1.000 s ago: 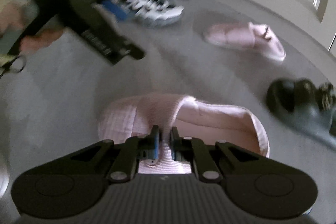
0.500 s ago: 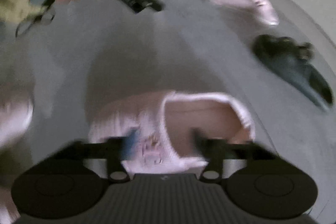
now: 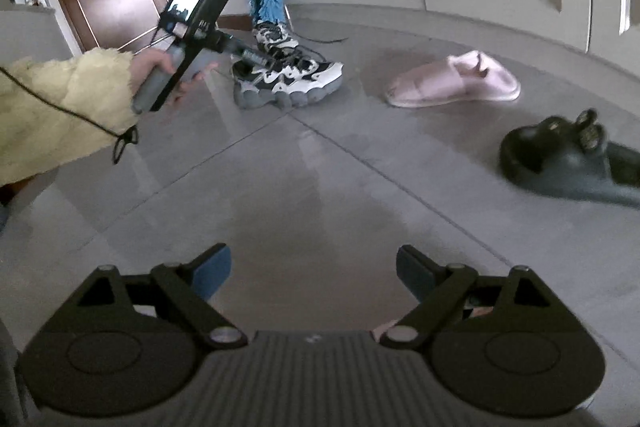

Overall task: Organize scattered shoes
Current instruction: 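Carry the pink slipper and set it down, opening the right tool, then grasp a black-and-white sneaker by its collar with the left tool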

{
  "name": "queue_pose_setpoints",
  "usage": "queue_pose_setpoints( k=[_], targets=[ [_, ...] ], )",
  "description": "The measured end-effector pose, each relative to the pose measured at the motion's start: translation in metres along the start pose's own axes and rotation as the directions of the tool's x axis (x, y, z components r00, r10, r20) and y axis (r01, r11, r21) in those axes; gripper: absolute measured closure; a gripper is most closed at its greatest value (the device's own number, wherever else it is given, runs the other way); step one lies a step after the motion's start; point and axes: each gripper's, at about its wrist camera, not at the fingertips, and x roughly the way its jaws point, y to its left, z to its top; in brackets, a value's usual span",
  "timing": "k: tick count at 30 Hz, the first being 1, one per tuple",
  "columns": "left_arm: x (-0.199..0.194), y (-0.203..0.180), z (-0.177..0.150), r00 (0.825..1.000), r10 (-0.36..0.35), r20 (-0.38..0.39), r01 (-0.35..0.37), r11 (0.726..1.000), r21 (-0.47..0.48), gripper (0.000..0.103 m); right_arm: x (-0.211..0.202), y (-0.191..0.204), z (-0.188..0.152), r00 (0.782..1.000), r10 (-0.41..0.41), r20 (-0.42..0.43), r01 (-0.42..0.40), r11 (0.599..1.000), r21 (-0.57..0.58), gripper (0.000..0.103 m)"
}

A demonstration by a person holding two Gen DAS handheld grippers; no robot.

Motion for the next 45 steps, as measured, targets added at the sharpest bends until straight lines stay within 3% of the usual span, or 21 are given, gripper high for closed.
queue_pose_setpoints(
  k=[6, 11, 14, 16, 24, 26, 27, 28, 31, 40, 45],
  targets=[
    [0.027, 0.028, 0.002, 1.0, -0.024, -0.002, 0.024, 0.999, -0.031, 0.011, -0.003, -0.004, -0.006, 1.0, 0.022, -0.012, -0.022, 0.998, 0.056, 0.011],
    [0.049, 0.044, 0.008, 0.996, -0.03, -0.078, 0.018, 0.987, -0.157, 0.011, -0.006, -0.004, -0.01, 0.999, 0.037, -0.027, -0.034, 0.993, 0.116, 0.011],
    [0.074, 0.053, 0.009, 0.981, -0.085, -0.172, 0.039, 0.966, -0.256, 0.011, -0.007, 0.0, -0.01, 0.999, 0.039, -0.035, -0.034, 0.992, 0.12, 0.011],
    [0.078, 0.059, 0.009, 0.981, -0.106, -0.163, 0.051, 0.949, -0.312, 0.011, -0.008, 0.002, -0.01, 0.999, 0.04, -0.037, -0.035, 0.993, 0.117, 0.011],
    [0.091, 0.06, 0.018, 0.98, -0.065, -0.186, -0.012, 0.922, -0.388, 0.014, -0.01, 0.003, -0.017, 0.998, 0.045, -0.052, -0.036, 0.988, 0.152, 0.011],
    [0.091, 0.055, 0.018, 0.981, -0.059, -0.184, -0.018, 0.92, -0.392, 0.019, -0.011, 0.004, -0.018, 0.998, 0.045, -0.05, -0.037, 0.987, 0.154, 0.011],
    [0.092, 0.053, 0.017, 0.982, -0.061, -0.181, -0.015, 0.92, -0.391, 0.04, -0.012, 0.004, -0.018, 0.998, 0.045, -0.049, -0.037, 0.987, 0.154, 0.011],
    [0.092, 0.051, 0.017, 0.982, -0.063, -0.175, -0.009, 0.923, -0.384, 0.054, -0.012, 0.004, -0.019, 0.998, 0.046, -0.048, -0.038, 0.987, 0.155, 0.011],
    [0.087, 0.044, 0.02, 0.987, -0.068, -0.146, 0.015, 0.942, -0.336, 0.066, -0.014, 0.005, -0.02, 0.998, 0.047, -0.045, -0.039, 0.987, 0.157, 0.011],
    [0.064, 0.022, 0.013, 0.988, -0.136, -0.07, 0.121, 0.974, -0.191, 0.072, -0.015, 0.006, -0.016, 0.998, 0.041, -0.038, -0.035, 0.987, 0.158, 0.011],
    [0.044, -0.005, 0.012, 0.968, -0.245, -0.059, 0.242, 0.969, -0.055, 0.072, -0.015, 0.01, -0.014, 0.999, 0.039, -0.035, -0.034, 0.991, 0.133, 0.011]
  ],
)
